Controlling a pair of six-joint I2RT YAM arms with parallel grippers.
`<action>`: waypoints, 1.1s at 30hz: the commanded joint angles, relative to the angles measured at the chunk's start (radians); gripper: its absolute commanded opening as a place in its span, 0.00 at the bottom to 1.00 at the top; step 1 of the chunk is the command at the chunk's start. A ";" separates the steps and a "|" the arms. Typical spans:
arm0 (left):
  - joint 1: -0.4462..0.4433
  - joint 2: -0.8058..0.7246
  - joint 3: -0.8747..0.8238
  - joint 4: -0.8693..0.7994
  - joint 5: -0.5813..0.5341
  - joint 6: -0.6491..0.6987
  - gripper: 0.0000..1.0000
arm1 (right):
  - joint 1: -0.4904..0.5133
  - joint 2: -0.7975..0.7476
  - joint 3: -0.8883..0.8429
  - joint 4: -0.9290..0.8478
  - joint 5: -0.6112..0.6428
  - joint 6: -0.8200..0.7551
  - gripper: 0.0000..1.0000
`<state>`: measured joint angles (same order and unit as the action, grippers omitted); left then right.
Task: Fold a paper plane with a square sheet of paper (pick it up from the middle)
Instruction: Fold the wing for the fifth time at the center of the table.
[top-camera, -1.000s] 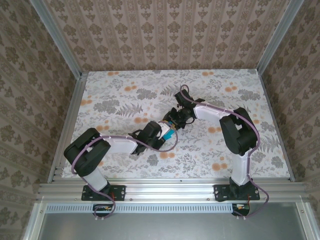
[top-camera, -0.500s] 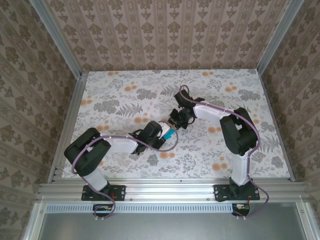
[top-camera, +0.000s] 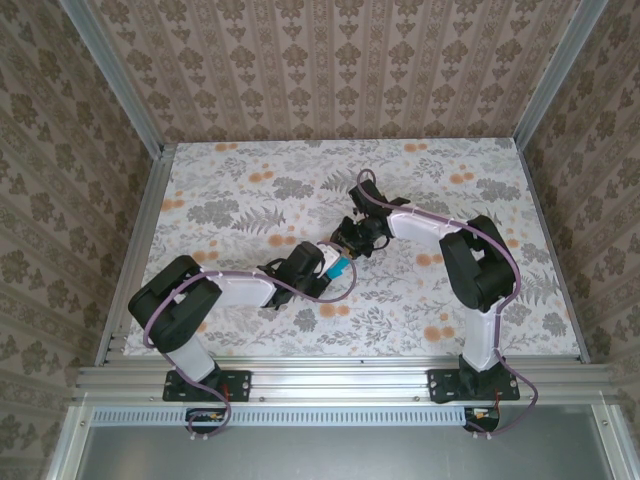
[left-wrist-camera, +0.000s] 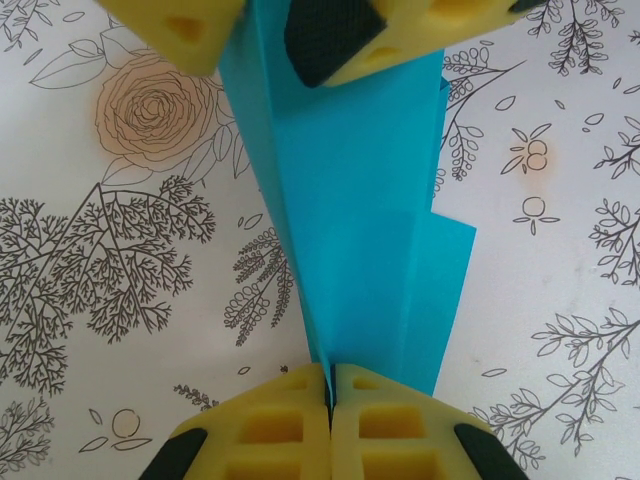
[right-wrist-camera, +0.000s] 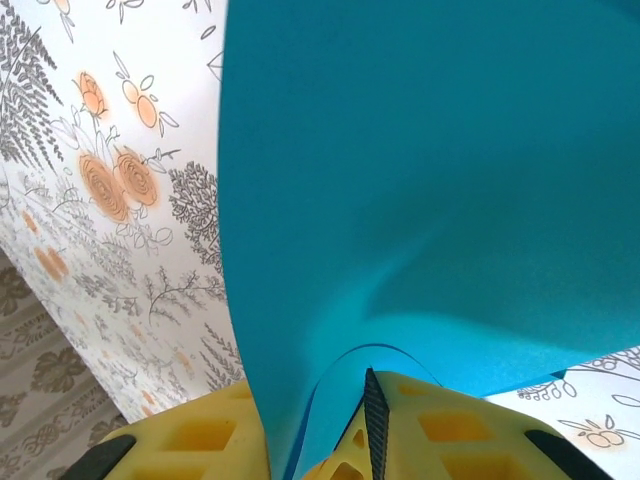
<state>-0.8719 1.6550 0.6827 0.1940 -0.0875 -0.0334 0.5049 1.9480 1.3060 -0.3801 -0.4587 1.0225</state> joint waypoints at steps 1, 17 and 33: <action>-0.006 -0.004 0.009 -0.065 -0.015 -0.023 0.07 | 0.008 -0.044 -0.036 0.055 -0.042 0.011 0.25; 0.131 -0.234 -0.083 -0.055 0.340 -0.286 0.61 | -0.062 -0.055 -0.154 0.189 -0.141 -0.316 0.08; 0.242 -0.056 -0.086 0.222 0.633 -0.623 0.58 | -0.118 -0.052 -0.278 0.449 -0.421 -0.419 0.08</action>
<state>-0.6418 1.5761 0.6018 0.3237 0.4572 -0.5831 0.3931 1.9194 1.0439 -0.0082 -0.7906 0.6456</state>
